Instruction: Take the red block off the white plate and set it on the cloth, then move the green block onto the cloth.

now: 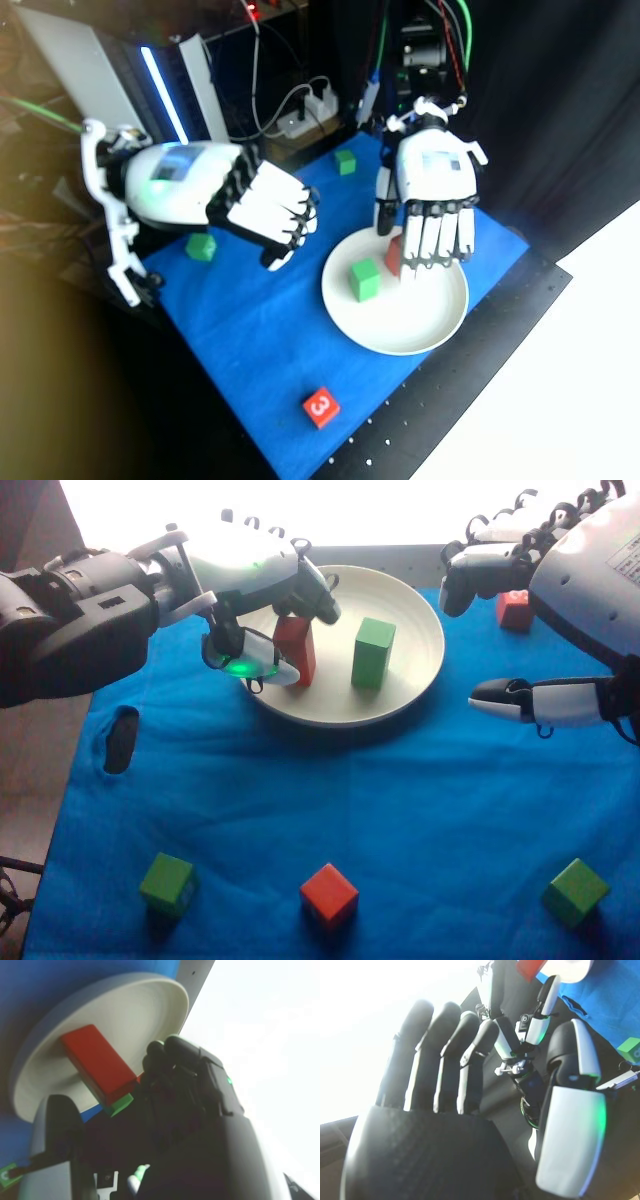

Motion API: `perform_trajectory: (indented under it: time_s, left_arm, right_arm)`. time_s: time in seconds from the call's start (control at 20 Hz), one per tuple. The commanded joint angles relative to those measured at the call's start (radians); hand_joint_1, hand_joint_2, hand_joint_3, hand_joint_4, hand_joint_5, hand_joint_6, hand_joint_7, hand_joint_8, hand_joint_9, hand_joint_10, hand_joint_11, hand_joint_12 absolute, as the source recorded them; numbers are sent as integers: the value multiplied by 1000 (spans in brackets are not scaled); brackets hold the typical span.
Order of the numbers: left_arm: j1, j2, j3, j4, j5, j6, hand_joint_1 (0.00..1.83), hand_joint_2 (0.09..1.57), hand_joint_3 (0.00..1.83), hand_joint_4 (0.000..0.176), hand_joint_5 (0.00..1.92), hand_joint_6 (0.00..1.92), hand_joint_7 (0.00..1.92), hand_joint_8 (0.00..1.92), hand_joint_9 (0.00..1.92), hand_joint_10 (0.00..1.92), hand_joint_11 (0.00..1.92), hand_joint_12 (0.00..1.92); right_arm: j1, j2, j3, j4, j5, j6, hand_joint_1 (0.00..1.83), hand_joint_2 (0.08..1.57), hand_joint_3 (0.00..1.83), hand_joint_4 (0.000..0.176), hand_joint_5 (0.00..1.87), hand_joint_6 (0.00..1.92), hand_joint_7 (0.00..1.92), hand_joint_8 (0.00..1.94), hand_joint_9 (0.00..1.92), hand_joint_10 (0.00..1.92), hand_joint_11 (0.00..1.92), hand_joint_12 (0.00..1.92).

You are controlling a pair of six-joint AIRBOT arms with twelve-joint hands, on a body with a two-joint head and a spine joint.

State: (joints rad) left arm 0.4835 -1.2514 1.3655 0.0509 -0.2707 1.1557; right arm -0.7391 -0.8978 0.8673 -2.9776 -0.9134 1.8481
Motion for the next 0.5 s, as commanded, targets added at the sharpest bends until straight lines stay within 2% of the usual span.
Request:
perform_trajectory:
  time_s: [0.0,0.05,0.1,0.15,0.2,0.25,0.35,0.45]
  left_arm:
    - [-8,-7,8,-9,-109,0,1279,1137,17,0,825,102,876,956,713,963,518,1590]
    - [-6,-7,10,-14,-110,0,1216,1192,9,0,709,1057,908,1167,781,1041,581,1633]
    - [-4,-8,12,-21,-112,0,1324,1200,6,0,655,1175,857,1234,836,1398,653,1702]
    - [-2,-8,14,-27,-115,0,1236,1225,3,0,648,1249,878,1348,864,1375,704,1748]
    - [-1,-8,15,-32,-117,0,1330,1208,0,0,656,1187,855,1283,847,1475,682,1719]
    - [0,-8,15,-35,-120,0,1342,1220,2,0,644,1226,812,1315,785,1521,666,1704]
    - [1,-7,16,-44,-130,0,1343,1225,1,0,663,1233,793,1333,752,1561,629,1746]
    - [1,-3,15,-55,-146,0,1343,1220,0,0,674,1300,790,1282,769,1517,584,1716]
  right_arm:
    - [13,1,3,-34,-120,-3,1101,816,123,0,665,864,603,1270,591,1435,492,1720]
    - [13,1,3,-34,-120,-3,1116,824,113,0,651,916,589,1331,580,1500,491,1762]
    - [13,1,3,-34,-120,-3,1134,811,104,0,649,969,589,1406,589,1561,521,1791]
    - [13,1,3,-34,-120,-3,1090,820,116,0,613,985,546,1423,553,1557,486,1808]
    - [13,1,3,-34,-120,-3,1081,811,122,0,619,942,552,1388,568,1526,488,1797]
    - [13,1,3,-34,-120,-3,1087,810,126,0,649,876,567,1332,557,1492,467,1798]
    - [13,1,3,-34,-120,-3,1107,811,124,0,666,806,594,1331,593,1491,508,1773]
    - [13,1,3,-34,-120,-3,1109,811,126,0,666,836,602,1356,607,1505,529,1773]
